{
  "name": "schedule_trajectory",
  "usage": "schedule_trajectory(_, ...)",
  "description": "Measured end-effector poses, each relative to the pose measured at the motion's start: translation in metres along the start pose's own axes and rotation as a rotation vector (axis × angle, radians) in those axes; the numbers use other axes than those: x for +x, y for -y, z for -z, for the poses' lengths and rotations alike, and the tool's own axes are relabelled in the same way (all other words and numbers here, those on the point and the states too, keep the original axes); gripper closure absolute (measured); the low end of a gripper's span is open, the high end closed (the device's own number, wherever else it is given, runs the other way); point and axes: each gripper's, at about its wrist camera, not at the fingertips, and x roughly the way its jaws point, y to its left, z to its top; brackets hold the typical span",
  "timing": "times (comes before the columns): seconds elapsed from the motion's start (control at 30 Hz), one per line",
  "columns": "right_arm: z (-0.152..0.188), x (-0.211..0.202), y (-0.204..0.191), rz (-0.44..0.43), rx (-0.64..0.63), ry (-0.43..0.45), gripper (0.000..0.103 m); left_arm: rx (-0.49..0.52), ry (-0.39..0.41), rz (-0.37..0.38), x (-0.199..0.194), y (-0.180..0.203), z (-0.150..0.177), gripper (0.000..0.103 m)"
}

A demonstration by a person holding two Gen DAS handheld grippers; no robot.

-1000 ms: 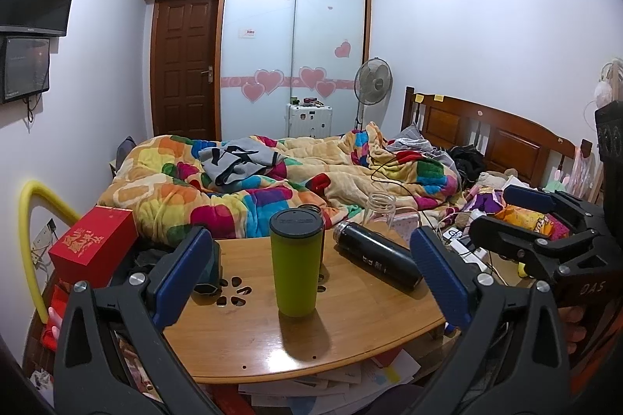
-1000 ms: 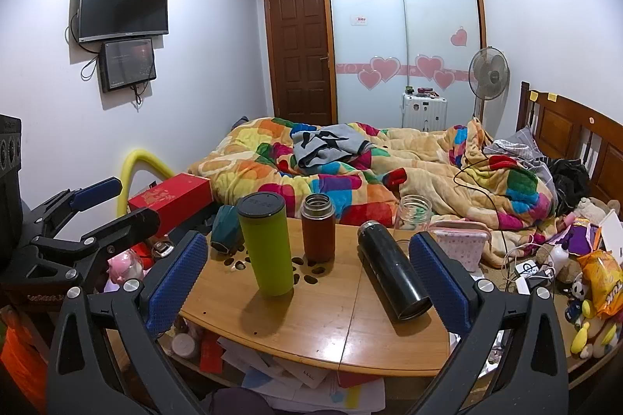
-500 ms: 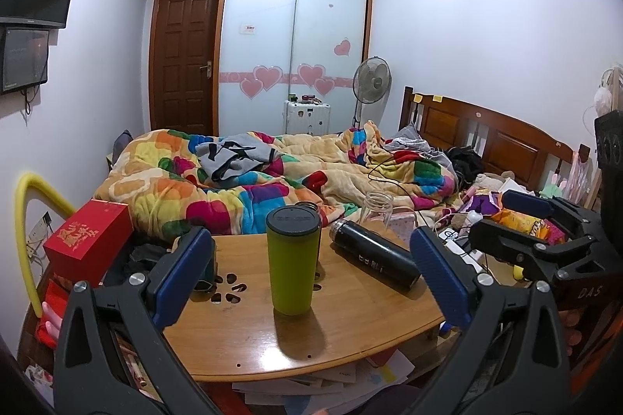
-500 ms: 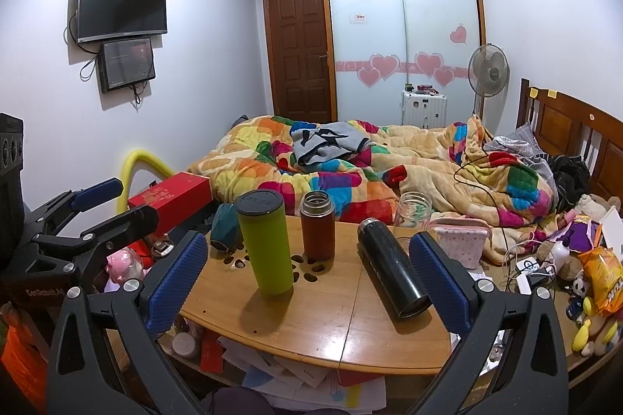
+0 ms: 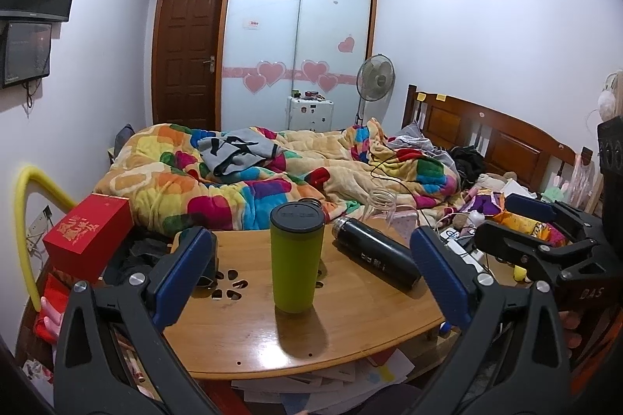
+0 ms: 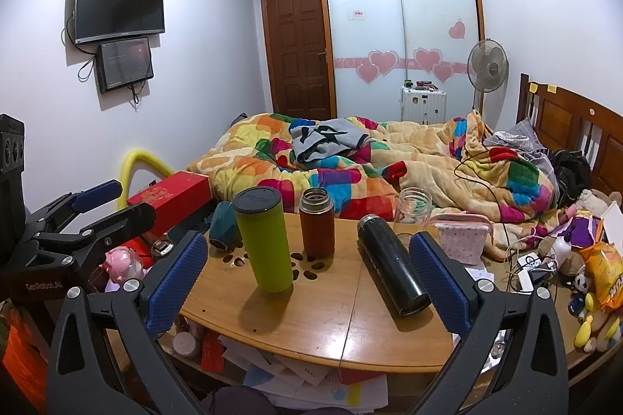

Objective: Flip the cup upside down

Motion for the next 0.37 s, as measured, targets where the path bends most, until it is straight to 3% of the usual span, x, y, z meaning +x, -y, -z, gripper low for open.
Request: schedule_trajectory(0.37, 0.0014, 0.0019, -0.0007, -0.005, 0.003, -0.006, 0.000, -0.012, -0.020, 0.010, 0.0045, -0.0008, 0.0010, 0.000)
